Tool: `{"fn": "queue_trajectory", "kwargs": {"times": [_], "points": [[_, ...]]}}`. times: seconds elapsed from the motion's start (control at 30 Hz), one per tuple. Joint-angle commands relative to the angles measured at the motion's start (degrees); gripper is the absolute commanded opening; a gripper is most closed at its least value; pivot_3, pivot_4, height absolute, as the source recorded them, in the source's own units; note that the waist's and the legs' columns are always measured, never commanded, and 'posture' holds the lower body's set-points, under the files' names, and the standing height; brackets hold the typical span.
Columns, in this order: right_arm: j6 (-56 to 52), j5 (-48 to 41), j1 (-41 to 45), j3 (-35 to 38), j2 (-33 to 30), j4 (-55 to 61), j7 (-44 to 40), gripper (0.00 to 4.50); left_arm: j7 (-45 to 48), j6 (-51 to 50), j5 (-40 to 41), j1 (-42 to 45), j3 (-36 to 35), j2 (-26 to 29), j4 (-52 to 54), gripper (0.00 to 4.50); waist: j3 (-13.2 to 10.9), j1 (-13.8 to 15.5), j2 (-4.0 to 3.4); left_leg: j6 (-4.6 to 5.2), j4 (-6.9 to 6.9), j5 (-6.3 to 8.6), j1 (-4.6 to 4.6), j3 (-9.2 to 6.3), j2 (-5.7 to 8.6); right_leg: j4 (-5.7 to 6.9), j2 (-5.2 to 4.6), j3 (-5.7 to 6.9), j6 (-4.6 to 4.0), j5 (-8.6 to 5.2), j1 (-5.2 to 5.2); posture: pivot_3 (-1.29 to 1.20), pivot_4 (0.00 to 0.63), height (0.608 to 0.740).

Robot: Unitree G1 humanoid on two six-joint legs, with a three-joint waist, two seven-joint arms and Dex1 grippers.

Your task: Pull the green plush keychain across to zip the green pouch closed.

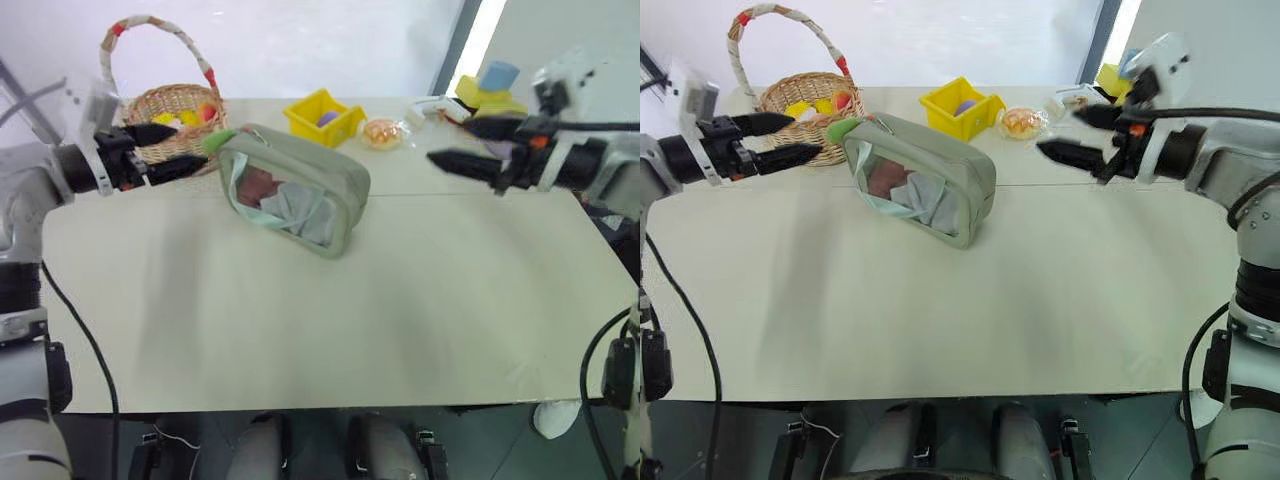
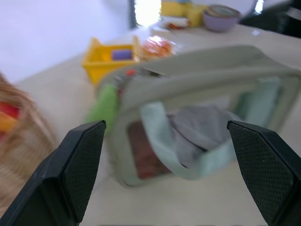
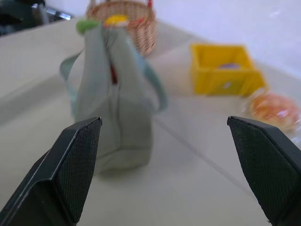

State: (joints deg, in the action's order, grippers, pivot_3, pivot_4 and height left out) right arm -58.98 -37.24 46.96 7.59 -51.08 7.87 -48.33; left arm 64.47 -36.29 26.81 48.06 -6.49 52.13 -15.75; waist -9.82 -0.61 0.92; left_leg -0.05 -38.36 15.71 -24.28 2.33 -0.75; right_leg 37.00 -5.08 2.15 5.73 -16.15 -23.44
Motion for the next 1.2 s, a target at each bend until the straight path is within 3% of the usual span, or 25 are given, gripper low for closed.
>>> {"fn": "queue_trajectory", "kwargs": {"times": [0.03,0.27,0.4,0.6,0.9,1.0,1.2], "points": [[0.62,-0.45,0.93,0.52,-0.75,1.80,-0.71,4.45,2.77,2.35,-1.13,2.46,0.24,1.63,-0.75,4.40,0.00,0.04,0.00,0.00,-0.03,0.00,0.02,0.02,0.00,0.00,0.00,-0.04,0.01,0.00,-0.01,0.00,0.150,0.739],[-0.45,-1.17,2.46,-1.40,1.55,5.64,0.94,4.45,1.94,5.72,-3.97,5.44,0.33,0.89,-4.74,4.40,0.00,-0.09,0.01,-0.03,0.05,-0.02,-0.11,0.09,-0.10,0.16,0.06,-0.07,0.02,0.01,-0.27,0.00,0.150,0.739],[0.10,-0.43,7.81,-3.90,7.31,4.26,4.50,4.45,0.73,4.76,-3.74,6.77,-0.82,0.71,-5.68,4.40,0.00,-0.30,0.01,-0.04,0.03,-0.03,-0.07,0.28,-0.10,0.19,0.06,-0.26,0.02,0.01,-0.39,0.00,0.150,0.739],[2.74,8.65,18.37,-15.75,23.13,-5.18,12.03,4.45,-2.05,-3.46,3.17,-1.65,-6.54,0.64,8.26,4.40,0.00,-1.33,0.01,-0.49,0.12,-0.28,-0.18,0.44,-0.19,0.70,0.09,-0.47,0.02,0.01,-0.84,0.00,0.150,0.739],[18.61,24.63,18.22,-30.96,28.41,-20.98,6.92,4.45,-8.36,-9.59,8.53,-8.63,-11.06,0.08,19.80,4.40,0.01,-0.35,0.09,-0.47,0.02,-0.27,-0.26,0.45,-0.10,0.78,0.01,-0.48,0.02,0.01,-0.88,0.00,0.150,0.739],[21.47,26.33,18.23,-30.96,28.19,-21.31,4.16,3.58,-9.12,-10.29,9.34,-9.77,-12.01,0.93,20.77,4.50,0.02,-0.59,0.10,-0.49,0.02,-0.28,-0.23,0.47,-0.11,0.80,0.02,-0.48,0.02,0.01,-0.88,0.00,0.150,0.739],[26.29,29.40,17.12,-30.74,26.33,-20.62,-0.36,0.46,-10.10,-10.01,9.65,-10.21,-12.07,1.03,20.53,4.50,0.02,-0.54,0.10,-0.52,0.05,-0.30,-0.21,0.48,-0.16,0.80,0.06,-0.47,0.02,0.01,-0.90,0.00,0.150,0.739]]}}
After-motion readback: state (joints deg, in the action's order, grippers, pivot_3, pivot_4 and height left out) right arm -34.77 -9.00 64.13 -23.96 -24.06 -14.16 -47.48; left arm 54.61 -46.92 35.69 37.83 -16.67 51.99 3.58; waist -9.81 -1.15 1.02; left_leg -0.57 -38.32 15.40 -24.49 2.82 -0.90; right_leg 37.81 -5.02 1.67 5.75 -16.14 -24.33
